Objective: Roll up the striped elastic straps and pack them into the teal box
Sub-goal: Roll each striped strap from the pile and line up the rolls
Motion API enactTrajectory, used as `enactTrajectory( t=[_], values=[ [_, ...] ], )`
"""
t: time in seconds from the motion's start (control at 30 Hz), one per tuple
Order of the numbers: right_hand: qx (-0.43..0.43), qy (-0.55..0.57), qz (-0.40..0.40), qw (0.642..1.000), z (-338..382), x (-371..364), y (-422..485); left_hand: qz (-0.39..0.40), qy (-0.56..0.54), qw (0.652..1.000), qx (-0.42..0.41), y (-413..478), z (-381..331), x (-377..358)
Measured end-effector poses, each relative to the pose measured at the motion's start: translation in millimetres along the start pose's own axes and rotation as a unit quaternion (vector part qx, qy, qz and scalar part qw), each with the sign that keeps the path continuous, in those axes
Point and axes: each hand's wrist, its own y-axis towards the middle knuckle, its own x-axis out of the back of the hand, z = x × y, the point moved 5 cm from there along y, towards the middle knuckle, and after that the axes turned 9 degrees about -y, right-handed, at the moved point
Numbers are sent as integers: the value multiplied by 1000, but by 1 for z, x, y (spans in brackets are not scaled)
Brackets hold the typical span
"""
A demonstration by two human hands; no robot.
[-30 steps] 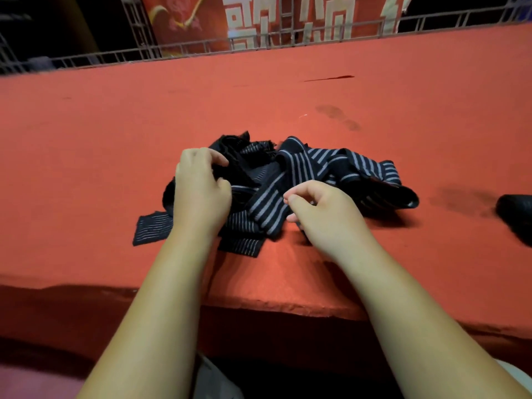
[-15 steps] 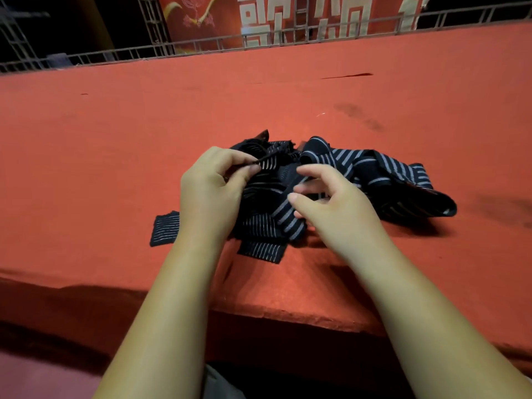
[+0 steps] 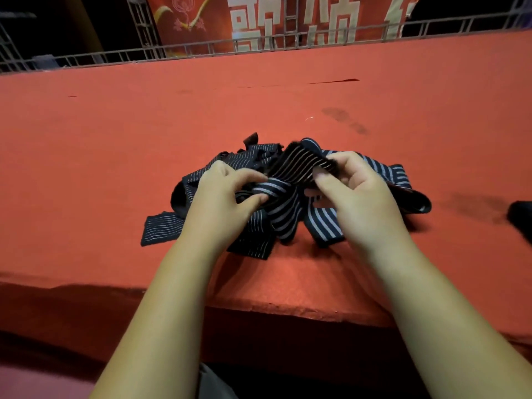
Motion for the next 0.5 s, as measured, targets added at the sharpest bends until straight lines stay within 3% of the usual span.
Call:
enactTrajectory(
  t=[0.13, 0.23, 0.33, 0.5],
  values=[
    [-58, 57, -17, 997, -6, 12, -4, 58, -40, 997, -27, 0, -10, -16],
    [-102, 20, -29, 994, -16, 28, -6, 112, -42, 992, -44, 1, -22, -34],
    [-150, -105, -24, 983, -24, 44, -9, 138, -42, 987, -69, -1, -27, -52],
    [-157, -319, -7, 935, -25, 69, -15, 174, -57, 982, -52, 1, -36, -75]
  ],
)
